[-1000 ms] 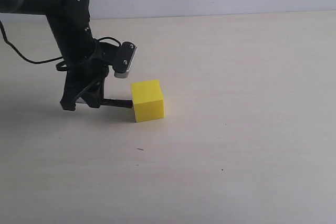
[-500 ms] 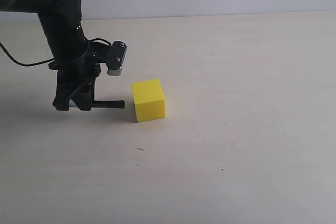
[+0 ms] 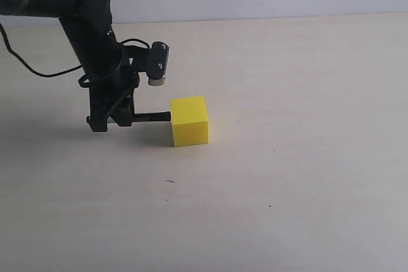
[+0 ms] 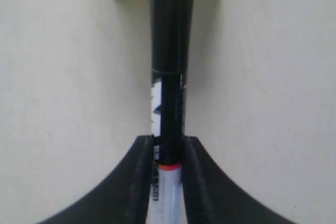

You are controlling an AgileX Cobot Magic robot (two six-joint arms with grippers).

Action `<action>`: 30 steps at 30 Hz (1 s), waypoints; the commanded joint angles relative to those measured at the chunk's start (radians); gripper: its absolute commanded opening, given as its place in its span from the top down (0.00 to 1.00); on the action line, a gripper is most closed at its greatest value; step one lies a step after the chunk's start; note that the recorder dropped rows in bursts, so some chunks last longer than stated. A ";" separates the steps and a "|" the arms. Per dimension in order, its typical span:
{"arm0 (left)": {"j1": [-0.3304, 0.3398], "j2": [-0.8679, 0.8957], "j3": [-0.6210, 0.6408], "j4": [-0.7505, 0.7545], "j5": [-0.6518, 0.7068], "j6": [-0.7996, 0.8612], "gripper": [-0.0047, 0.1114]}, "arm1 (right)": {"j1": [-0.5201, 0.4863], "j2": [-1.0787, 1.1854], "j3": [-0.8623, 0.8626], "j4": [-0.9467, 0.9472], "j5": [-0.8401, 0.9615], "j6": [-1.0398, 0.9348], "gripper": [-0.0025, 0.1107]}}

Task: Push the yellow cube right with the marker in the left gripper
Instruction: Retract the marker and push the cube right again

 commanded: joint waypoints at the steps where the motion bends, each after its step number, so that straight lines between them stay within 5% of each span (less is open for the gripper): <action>1: 0.024 -0.013 -0.005 0.045 0.033 -0.003 0.96 | -0.005 -0.005 0.005 -0.002 -0.005 -0.002 0.98; 23: 0.059 -0.049 -0.005 -0.003 0.085 -0.020 0.96 | -0.005 -0.005 0.005 -0.002 -0.005 -0.001 0.98; 30: 0.059 -0.045 -0.005 -0.001 0.059 0.108 0.96 | -0.005 -0.005 0.005 -0.002 -0.005 -0.001 0.98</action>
